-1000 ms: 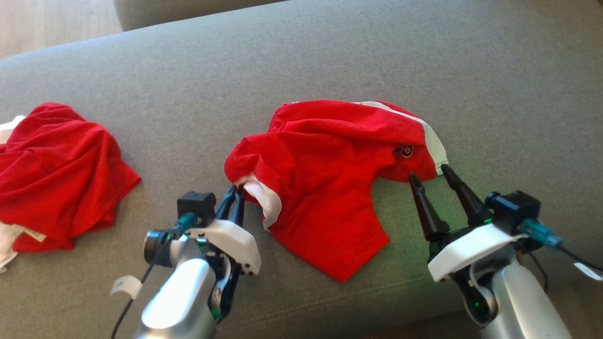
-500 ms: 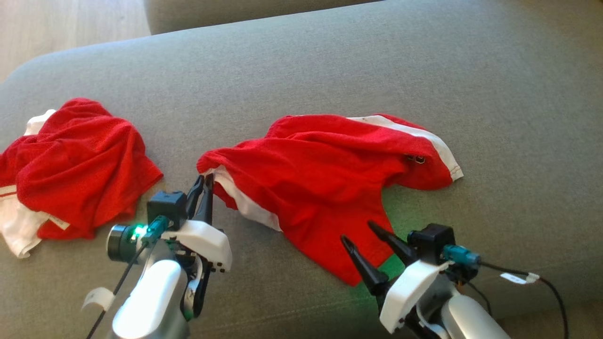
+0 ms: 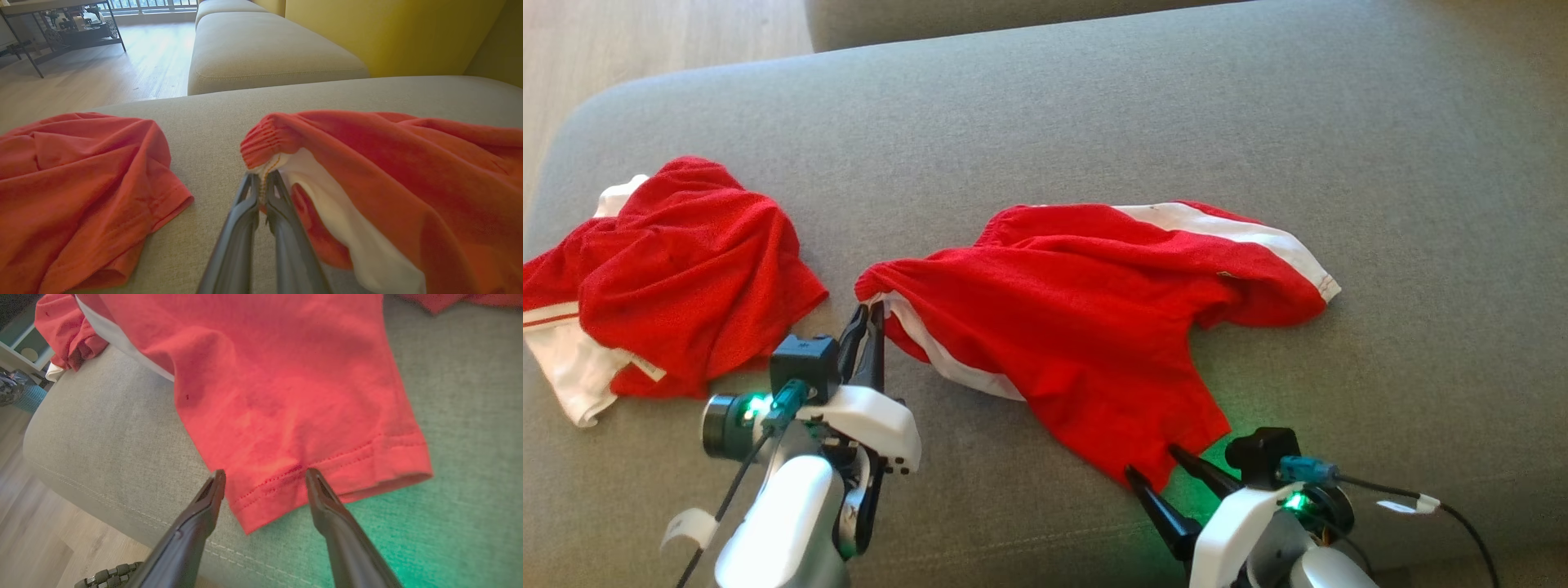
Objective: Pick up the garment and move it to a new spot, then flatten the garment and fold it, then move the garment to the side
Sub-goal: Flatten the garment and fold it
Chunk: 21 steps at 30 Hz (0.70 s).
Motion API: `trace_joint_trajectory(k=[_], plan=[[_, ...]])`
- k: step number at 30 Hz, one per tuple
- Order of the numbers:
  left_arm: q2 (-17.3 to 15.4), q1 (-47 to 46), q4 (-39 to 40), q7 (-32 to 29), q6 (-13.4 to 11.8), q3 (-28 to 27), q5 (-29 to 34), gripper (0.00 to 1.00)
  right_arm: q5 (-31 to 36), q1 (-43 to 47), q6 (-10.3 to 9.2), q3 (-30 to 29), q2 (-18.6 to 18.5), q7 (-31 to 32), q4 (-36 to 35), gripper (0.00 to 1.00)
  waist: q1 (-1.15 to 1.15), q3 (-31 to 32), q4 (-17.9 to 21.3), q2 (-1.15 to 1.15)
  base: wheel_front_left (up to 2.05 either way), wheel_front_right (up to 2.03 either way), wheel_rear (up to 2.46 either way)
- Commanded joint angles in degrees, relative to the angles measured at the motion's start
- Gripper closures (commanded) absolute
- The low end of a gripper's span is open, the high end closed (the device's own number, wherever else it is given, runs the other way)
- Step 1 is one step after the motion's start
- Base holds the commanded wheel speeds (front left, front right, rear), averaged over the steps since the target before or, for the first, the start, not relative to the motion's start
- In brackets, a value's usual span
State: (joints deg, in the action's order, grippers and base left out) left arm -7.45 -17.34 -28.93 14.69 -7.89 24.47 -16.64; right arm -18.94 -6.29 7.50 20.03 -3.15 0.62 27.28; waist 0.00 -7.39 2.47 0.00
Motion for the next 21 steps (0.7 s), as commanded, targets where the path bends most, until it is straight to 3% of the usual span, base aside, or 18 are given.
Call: trace_joint_trajectory(k=[1, 9, 10, 11, 21], plan=[[-0.6, -1.41, 1.91, 0.31, -0.09, -2.37, 0.57, 1.0, -0.52, -0.01, -0.01, 1.82, 0.26, 0.7, -0.85, 0.0, 0.0, 0.04, -0.43, 0.0, 0.0, 0.0, 0.0], [0.43, -1.17, 1.78, 0.31, 0.53, -2.44, 1.49, 1.0, -3.58, -1.35, -0.01, 1.11, 0.26, 1.63, 1.65, 0.0, 0.0, 0.15, -1.68, 0.0, 0.0, 0.0, 0.0], [0.54, -1.15, 1.75, 0.31, 0.6, -2.42, 1.6, 1.0, -3.67, -1.7, -0.01, 0.92, 0.27, 1.44, 2.09, 0.68, 0.0, 0.15, -1.81, 0.0, 0.0, 0.0, 0.0], [0.63, -1.12, 1.73, 0.31, 0.65, -2.42, 1.72, 1.0, -3.07, -2.12, -0.01, 0.57, 0.27, 0.97, 2.53, 1.0, 0.0, 0.16, -1.93, 0.0, 0.0, 0.0, 0.0], [0.83, -0.51, 1.83, 0.31, 0.88, -3.25, 2.57, 1.0, 5.56, -6.86, -0.01, -9.4, -0.04, -5.87, 1.95, 1.0, 0.0, 0.76, -2.14, 0.0, 0.0, 0.0, 0.0]])
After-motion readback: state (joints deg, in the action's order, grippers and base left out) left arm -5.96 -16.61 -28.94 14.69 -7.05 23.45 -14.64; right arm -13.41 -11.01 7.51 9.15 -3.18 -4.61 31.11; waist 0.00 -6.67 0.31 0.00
